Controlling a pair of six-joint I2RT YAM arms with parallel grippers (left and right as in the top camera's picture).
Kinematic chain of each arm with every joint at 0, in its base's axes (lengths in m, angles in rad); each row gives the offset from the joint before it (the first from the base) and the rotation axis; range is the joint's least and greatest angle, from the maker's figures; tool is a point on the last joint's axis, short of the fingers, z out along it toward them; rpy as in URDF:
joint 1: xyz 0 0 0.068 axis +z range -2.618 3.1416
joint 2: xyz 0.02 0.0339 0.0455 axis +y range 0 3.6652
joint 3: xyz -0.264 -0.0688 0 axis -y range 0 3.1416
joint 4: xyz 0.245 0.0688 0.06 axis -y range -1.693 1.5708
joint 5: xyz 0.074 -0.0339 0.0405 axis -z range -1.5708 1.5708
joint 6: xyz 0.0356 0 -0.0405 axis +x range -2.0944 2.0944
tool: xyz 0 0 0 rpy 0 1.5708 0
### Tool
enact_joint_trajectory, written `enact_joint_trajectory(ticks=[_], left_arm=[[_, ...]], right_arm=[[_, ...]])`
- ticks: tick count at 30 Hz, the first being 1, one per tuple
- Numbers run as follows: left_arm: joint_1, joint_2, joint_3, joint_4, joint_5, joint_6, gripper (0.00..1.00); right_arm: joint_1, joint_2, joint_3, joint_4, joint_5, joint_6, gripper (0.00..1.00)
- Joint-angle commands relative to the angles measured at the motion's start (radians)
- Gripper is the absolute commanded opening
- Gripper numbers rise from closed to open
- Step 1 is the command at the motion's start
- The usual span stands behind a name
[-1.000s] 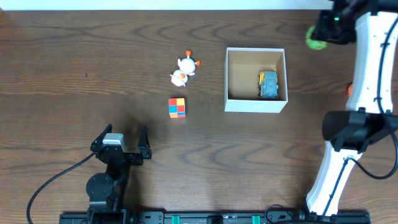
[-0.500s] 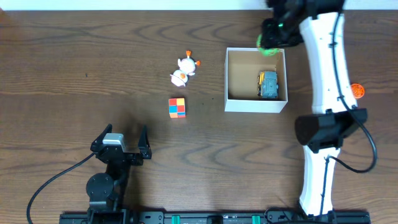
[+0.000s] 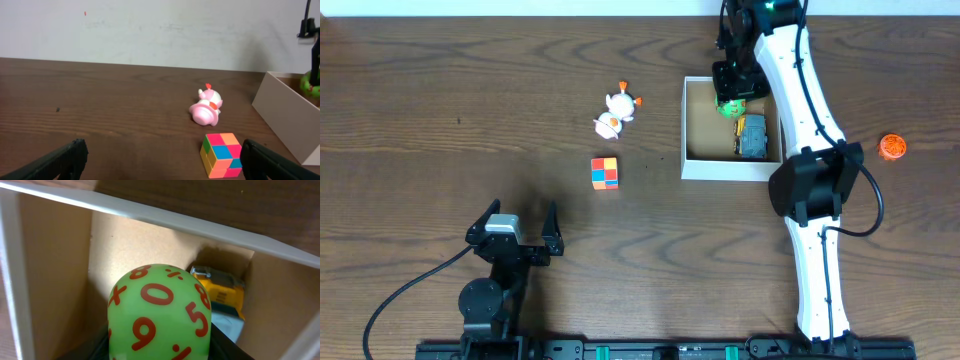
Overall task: Pack container
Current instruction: 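Carry the green ball over the box and lower it inside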
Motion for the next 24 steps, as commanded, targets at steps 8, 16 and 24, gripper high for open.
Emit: enact_joint_trajectory(ticks=[8,16,24], left_arm=[[-0.003,-0.006,-0.016,-0.036,0.011,0.013,0.98],[-0.003,-0.006,-0.016,-0.036,0.011,0.013,0.98],[-0.003,-0.006,-0.016,-0.036,0.011,0.013,0.98]], right_arm=[[-0.049,0.050,0.000,0.000,0.021,0.013,0.49],[-0.075,0.050,0.000,0.000,0.021,0.013,0.56],[-0.072,0.050,0.000,0.008,0.021,0.013,0.69]])
